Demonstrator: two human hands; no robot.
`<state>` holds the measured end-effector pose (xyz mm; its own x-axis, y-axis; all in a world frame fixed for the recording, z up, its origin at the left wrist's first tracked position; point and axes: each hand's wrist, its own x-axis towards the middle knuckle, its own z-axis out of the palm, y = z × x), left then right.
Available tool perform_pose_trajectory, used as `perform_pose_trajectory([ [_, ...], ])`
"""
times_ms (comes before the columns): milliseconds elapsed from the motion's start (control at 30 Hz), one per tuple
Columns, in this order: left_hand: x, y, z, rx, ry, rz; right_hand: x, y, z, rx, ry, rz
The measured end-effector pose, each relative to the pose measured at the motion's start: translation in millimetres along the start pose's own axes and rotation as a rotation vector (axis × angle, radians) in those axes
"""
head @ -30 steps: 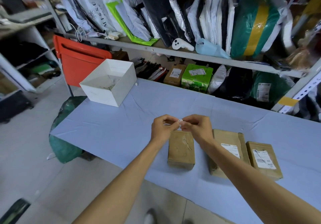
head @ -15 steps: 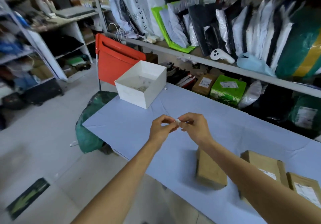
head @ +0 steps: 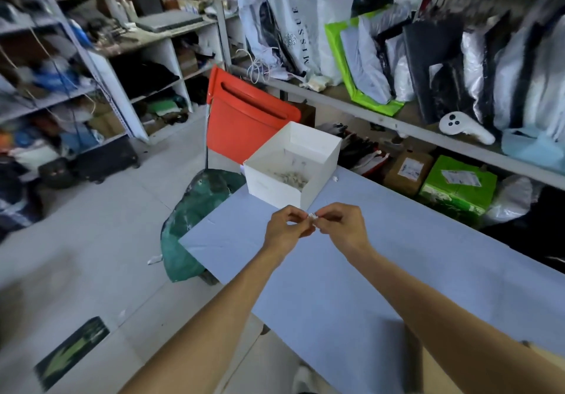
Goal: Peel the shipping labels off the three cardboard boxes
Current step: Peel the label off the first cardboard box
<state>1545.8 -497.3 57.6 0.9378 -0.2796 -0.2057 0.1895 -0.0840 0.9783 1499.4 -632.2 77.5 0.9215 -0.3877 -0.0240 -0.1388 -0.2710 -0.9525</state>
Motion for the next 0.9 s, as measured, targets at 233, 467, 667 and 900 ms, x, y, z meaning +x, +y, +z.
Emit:
perform_pose_trajectory([
  [233, 85.0, 41.0, -21.2, 0.579, -0.072, 0.140, 85.9, -22.1, 18.9, -0.204, -0.014, -0.052],
  [467, 157.4, 84.6, -51.3, 1.194, -0.156, 0.184, 177.3, -42.8, 42.0, -0.651, -0.119, -0.196],
  [667, 191.2, 100.4, -60.1, 1.175, -0.187, 0.163, 224.9, -38.3, 51.9, -0.757, -0.269, -0.093],
  [900, 202.0, 101.6, -63.3, 1.183, -0.185, 0.169, 230.0, -35.1, 52.8, -0.749, -0.245, -0.087],
])
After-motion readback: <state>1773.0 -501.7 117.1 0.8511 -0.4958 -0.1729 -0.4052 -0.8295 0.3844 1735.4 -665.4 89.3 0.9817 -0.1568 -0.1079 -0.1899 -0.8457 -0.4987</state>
